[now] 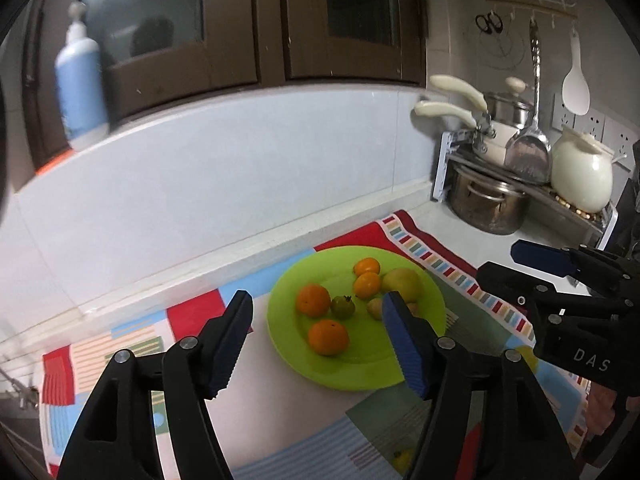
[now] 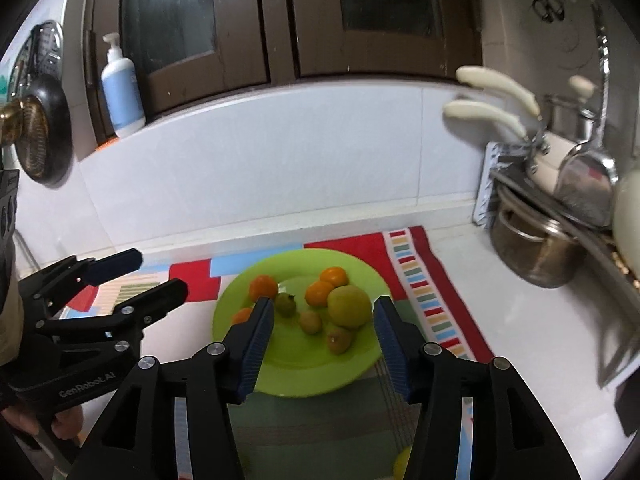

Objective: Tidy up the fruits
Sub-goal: 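Move both open tools back toward the remaining fruits on the cloth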

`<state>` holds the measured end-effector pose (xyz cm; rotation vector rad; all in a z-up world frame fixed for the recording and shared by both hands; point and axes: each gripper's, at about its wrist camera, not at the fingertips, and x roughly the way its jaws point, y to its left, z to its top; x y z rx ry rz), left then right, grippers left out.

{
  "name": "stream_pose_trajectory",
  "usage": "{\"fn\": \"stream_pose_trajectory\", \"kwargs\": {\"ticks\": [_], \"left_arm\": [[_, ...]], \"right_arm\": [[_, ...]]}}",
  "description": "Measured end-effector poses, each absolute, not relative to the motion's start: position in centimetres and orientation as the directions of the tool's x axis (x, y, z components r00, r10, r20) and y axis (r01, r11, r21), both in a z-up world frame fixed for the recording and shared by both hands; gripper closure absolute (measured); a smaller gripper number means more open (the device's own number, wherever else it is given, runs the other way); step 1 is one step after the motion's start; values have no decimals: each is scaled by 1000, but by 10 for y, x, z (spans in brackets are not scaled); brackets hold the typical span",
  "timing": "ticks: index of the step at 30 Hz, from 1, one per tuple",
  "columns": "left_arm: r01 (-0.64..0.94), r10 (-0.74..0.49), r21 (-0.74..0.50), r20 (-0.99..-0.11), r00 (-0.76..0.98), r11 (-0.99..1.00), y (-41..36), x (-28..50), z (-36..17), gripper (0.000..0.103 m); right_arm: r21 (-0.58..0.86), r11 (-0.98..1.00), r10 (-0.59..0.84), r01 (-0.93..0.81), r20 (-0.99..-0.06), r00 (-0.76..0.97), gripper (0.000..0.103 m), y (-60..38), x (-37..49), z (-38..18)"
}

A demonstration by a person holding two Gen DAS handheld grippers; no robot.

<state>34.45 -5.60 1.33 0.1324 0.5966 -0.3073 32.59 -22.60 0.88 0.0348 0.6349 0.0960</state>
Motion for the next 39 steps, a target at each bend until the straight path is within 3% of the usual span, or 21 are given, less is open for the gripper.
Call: {"fn": "stream_pose_trajectory", "kwargs": {"ticks": [6, 17, 26, 39], "left_arm": [[289, -225, 36, -539, 812, 957, -52, 307, 27, 27], [251, -187, 50, -530, 827, 967, -56, 259, 31, 14], [216, -136, 71, -578, 805, 974, -64, 241, 6, 13], [208, -90, 88, -695, 713, 974, -78, 236, -49, 13]], "right_arm": [[34, 998, 69, -60, -566, 821, 46, -228, 294, 22], [-7, 1000, -11, 9, -536, 844, 27, -241, 243, 30], [-39, 998, -62, 49, -558, 828, 25, -258, 225, 19], [-59, 998, -54, 20, -658, 751, 25, -273, 224, -26]]}}
